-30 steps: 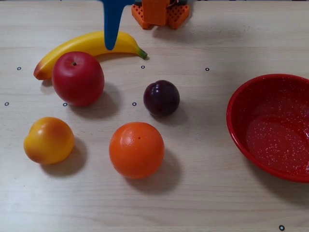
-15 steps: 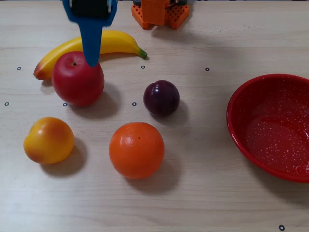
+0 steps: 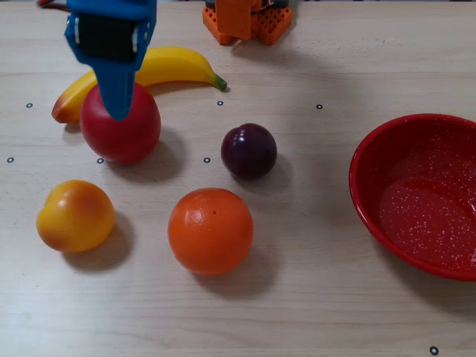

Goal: Put peach in the red bowl.

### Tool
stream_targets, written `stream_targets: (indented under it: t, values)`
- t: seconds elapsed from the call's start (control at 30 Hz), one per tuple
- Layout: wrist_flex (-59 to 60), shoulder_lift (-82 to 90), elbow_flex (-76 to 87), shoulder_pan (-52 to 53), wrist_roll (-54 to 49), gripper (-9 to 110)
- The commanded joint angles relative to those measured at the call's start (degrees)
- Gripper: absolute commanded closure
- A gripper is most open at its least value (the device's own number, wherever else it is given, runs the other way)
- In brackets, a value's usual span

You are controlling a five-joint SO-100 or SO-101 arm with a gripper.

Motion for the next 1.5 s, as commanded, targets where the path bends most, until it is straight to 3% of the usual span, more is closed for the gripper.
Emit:
stream_targets:
  t: [0.0, 0.23, 0.6, 1.07, 1.3, 1.47]
  values:
    - [-3.69, 2.9, -4.92, 0.26, -1.14, 101]
    - [-10.11, -0.09, -6.15, 0.97, 7.73, 102]
    - [-6.06, -9.49, -20.48, 0.88, 31.11, 102]
    - [-3.52, -13.8, -29.44, 1.41, 50.54, 102]
    - [-1.41, -13.18, -29.36, 1.76, 48.96, 102]
    - [-5.89, -11.87, -25.05, 2.46, 35.68, 102]
